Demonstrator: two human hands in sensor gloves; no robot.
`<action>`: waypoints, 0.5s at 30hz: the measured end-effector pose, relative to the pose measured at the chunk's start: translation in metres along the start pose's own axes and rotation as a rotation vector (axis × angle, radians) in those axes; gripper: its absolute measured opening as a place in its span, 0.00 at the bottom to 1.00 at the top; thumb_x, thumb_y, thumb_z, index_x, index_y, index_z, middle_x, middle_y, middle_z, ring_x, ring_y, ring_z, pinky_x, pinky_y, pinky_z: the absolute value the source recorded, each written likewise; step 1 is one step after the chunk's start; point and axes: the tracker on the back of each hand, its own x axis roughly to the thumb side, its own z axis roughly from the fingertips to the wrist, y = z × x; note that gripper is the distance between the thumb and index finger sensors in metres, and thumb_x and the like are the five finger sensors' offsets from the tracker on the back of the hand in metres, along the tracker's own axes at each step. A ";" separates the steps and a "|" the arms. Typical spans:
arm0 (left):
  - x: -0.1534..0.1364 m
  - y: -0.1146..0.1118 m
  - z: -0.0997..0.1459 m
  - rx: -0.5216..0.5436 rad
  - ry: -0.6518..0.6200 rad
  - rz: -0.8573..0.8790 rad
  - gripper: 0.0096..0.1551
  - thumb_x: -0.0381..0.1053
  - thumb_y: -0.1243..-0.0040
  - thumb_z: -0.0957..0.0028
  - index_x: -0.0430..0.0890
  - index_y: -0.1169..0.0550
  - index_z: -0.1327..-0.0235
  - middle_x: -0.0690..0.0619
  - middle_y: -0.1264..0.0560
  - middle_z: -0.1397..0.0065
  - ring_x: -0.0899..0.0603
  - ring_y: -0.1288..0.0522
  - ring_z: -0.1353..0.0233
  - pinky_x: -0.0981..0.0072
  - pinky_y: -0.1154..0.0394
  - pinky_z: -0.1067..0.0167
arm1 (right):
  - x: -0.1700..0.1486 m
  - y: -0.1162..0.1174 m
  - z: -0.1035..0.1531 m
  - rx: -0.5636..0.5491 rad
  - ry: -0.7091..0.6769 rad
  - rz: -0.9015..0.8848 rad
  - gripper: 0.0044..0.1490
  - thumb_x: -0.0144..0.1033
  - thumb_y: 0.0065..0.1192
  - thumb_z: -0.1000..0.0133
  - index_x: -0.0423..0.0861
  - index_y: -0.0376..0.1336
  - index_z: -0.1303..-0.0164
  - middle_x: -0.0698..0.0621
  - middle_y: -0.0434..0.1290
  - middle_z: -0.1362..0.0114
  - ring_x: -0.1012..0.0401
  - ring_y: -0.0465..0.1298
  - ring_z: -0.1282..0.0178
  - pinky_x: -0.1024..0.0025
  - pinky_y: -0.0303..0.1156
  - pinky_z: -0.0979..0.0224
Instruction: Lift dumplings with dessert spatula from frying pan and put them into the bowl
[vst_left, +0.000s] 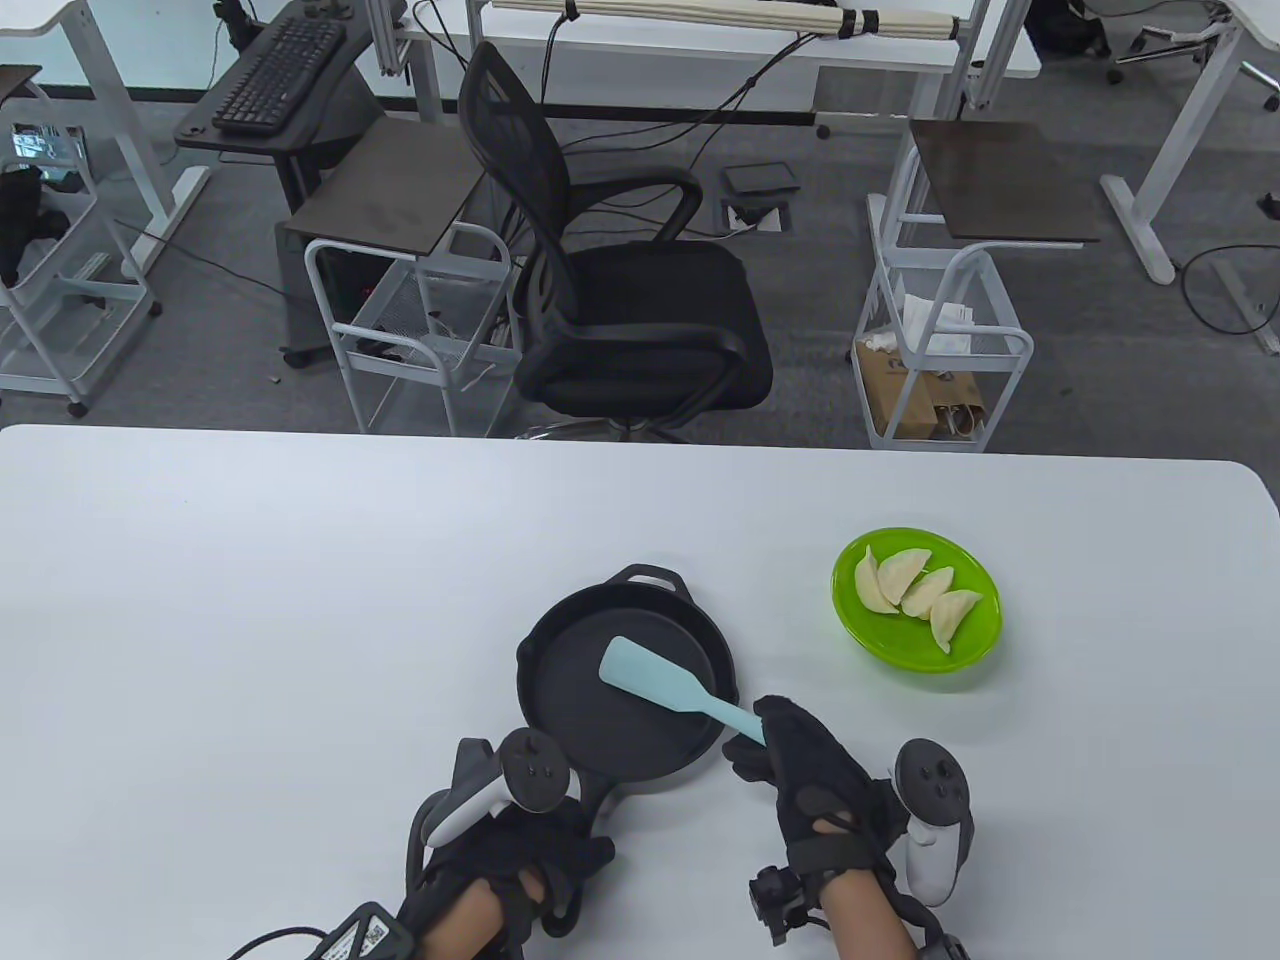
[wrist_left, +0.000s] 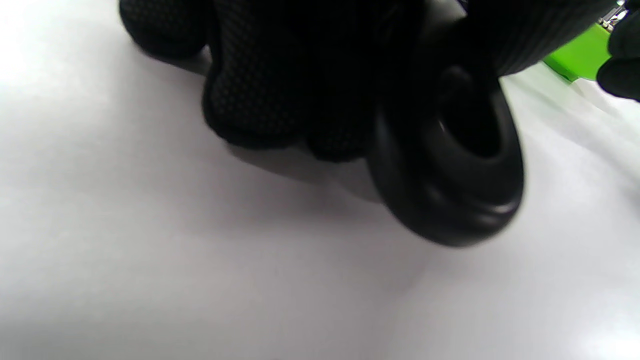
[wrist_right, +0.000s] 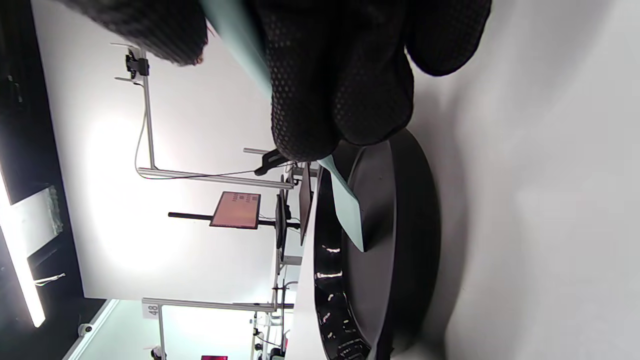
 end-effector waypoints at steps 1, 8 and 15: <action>0.000 0.000 0.000 0.000 0.000 0.000 0.41 0.73 0.41 0.51 0.50 0.28 0.32 0.58 0.12 0.55 0.46 0.16 0.54 0.44 0.30 0.38 | -0.002 0.001 -0.001 0.008 0.011 -0.009 0.38 0.55 0.55 0.35 0.39 0.57 0.25 0.41 0.77 0.34 0.43 0.76 0.37 0.41 0.60 0.21; 0.000 0.000 0.000 0.001 0.001 -0.002 0.41 0.74 0.41 0.51 0.50 0.28 0.32 0.58 0.12 0.55 0.46 0.16 0.54 0.44 0.30 0.37 | 0.001 0.006 -0.003 0.011 0.051 0.211 0.41 0.55 0.56 0.35 0.35 0.56 0.25 0.40 0.79 0.46 0.42 0.76 0.48 0.39 0.61 0.25; 0.002 0.002 0.005 -0.029 0.020 0.006 0.41 0.74 0.43 0.50 0.51 0.28 0.31 0.56 0.12 0.51 0.45 0.16 0.50 0.41 0.31 0.35 | 0.019 0.010 0.004 0.001 0.077 0.643 0.51 0.62 0.56 0.37 0.39 0.45 0.18 0.31 0.63 0.25 0.33 0.63 0.31 0.32 0.50 0.22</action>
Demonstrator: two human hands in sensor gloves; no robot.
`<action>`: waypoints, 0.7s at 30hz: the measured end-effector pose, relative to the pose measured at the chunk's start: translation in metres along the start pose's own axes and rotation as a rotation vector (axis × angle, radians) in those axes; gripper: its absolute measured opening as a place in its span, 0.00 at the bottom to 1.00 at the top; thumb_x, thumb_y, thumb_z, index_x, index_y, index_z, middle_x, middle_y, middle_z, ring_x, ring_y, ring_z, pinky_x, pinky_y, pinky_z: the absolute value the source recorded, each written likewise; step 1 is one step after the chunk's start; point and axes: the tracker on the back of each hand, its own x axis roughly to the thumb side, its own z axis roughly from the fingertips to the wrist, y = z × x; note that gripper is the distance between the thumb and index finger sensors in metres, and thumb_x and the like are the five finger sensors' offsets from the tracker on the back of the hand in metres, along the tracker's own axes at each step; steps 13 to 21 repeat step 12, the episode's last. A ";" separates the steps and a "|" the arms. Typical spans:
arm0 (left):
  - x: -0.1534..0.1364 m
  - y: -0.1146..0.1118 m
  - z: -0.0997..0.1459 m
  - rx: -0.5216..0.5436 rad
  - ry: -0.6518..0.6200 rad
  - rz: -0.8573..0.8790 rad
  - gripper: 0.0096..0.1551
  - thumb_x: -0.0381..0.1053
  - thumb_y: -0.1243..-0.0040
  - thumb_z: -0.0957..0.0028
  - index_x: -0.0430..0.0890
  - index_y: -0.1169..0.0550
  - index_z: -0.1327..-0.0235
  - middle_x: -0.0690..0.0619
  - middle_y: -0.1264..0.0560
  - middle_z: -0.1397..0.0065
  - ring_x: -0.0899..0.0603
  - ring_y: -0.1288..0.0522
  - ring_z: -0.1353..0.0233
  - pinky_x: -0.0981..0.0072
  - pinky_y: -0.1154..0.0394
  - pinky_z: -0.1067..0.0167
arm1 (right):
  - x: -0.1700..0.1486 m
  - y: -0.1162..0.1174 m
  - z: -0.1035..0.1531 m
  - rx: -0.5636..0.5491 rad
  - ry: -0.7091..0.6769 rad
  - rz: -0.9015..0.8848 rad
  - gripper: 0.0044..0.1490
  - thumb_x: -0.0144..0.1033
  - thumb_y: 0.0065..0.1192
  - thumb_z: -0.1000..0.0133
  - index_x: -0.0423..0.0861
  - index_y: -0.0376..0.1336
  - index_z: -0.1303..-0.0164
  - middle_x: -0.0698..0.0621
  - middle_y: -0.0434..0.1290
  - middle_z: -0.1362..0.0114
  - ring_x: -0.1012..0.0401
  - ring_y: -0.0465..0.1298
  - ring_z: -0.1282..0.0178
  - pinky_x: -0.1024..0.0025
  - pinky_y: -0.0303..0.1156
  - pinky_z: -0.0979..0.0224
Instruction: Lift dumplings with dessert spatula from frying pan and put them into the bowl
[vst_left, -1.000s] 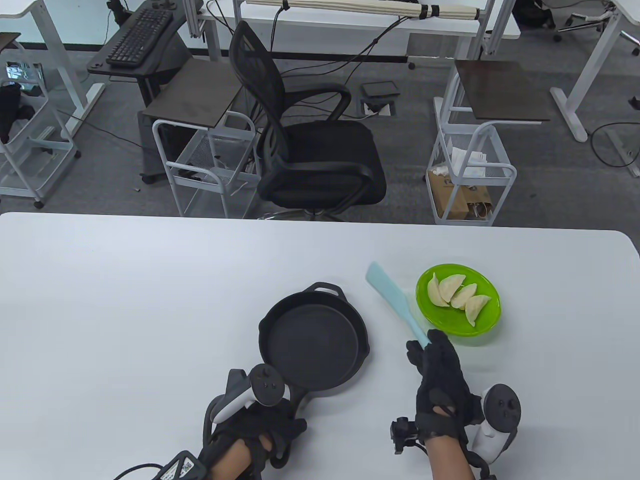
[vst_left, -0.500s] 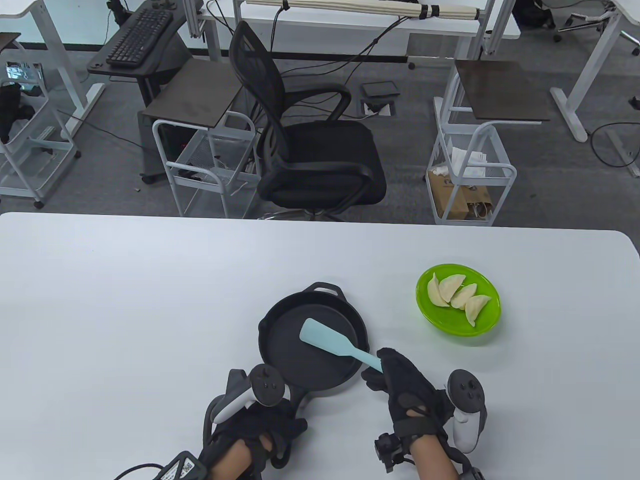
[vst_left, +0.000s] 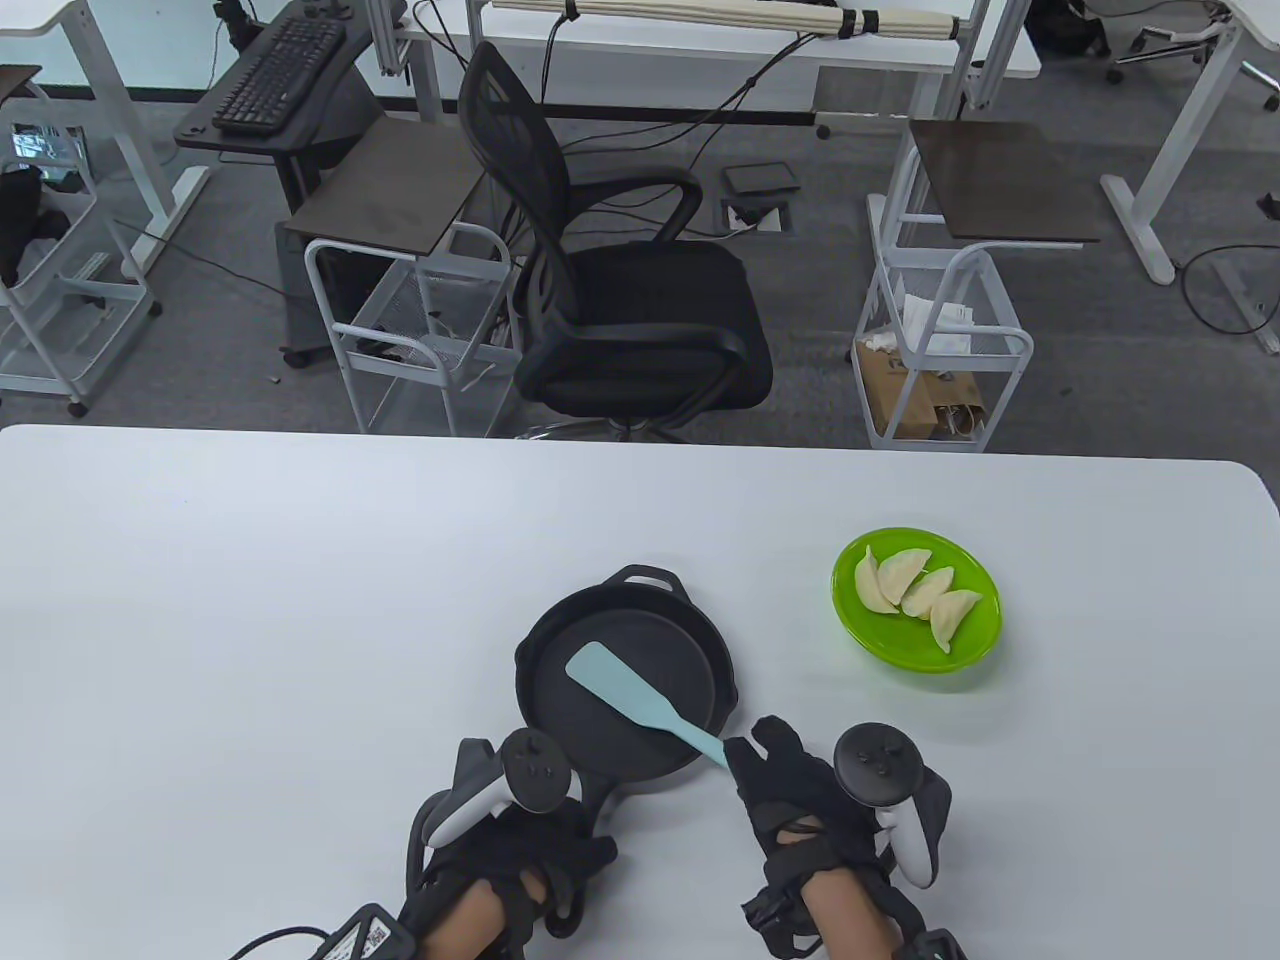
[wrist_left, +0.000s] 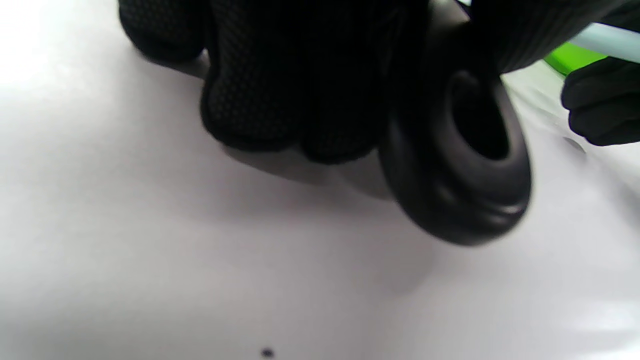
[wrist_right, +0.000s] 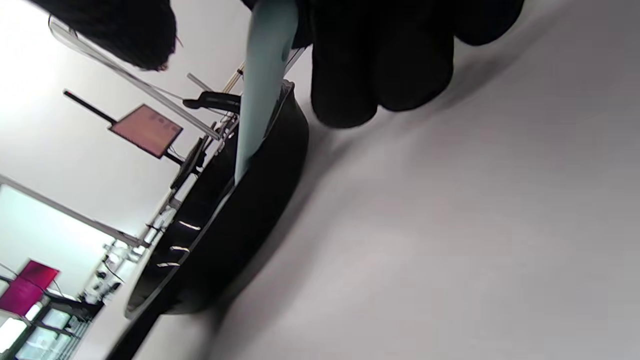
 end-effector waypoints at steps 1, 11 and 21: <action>0.000 0.002 0.004 -0.010 0.020 0.001 0.42 0.75 0.44 0.50 0.51 0.28 0.30 0.56 0.12 0.47 0.44 0.16 0.47 0.40 0.33 0.33 | 0.003 -0.005 0.005 -0.040 -0.006 0.034 0.52 0.63 0.56 0.37 0.41 0.43 0.17 0.30 0.58 0.22 0.32 0.60 0.28 0.30 0.48 0.22; -0.015 0.033 0.039 0.273 0.151 0.026 0.53 0.80 0.48 0.52 0.54 0.42 0.20 0.50 0.32 0.16 0.38 0.34 0.19 0.31 0.48 0.24 | 0.024 -0.041 0.046 -0.364 -0.204 0.075 0.52 0.62 0.58 0.38 0.44 0.42 0.17 0.33 0.39 0.15 0.30 0.36 0.18 0.30 0.37 0.21; -0.015 0.032 0.040 0.278 0.154 0.027 0.53 0.81 0.47 0.52 0.53 0.42 0.20 0.50 0.32 0.16 0.38 0.35 0.18 0.31 0.48 0.24 | 0.024 -0.041 0.046 -0.361 -0.203 0.076 0.52 0.62 0.58 0.38 0.43 0.42 0.17 0.33 0.39 0.15 0.31 0.37 0.18 0.30 0.37 0.21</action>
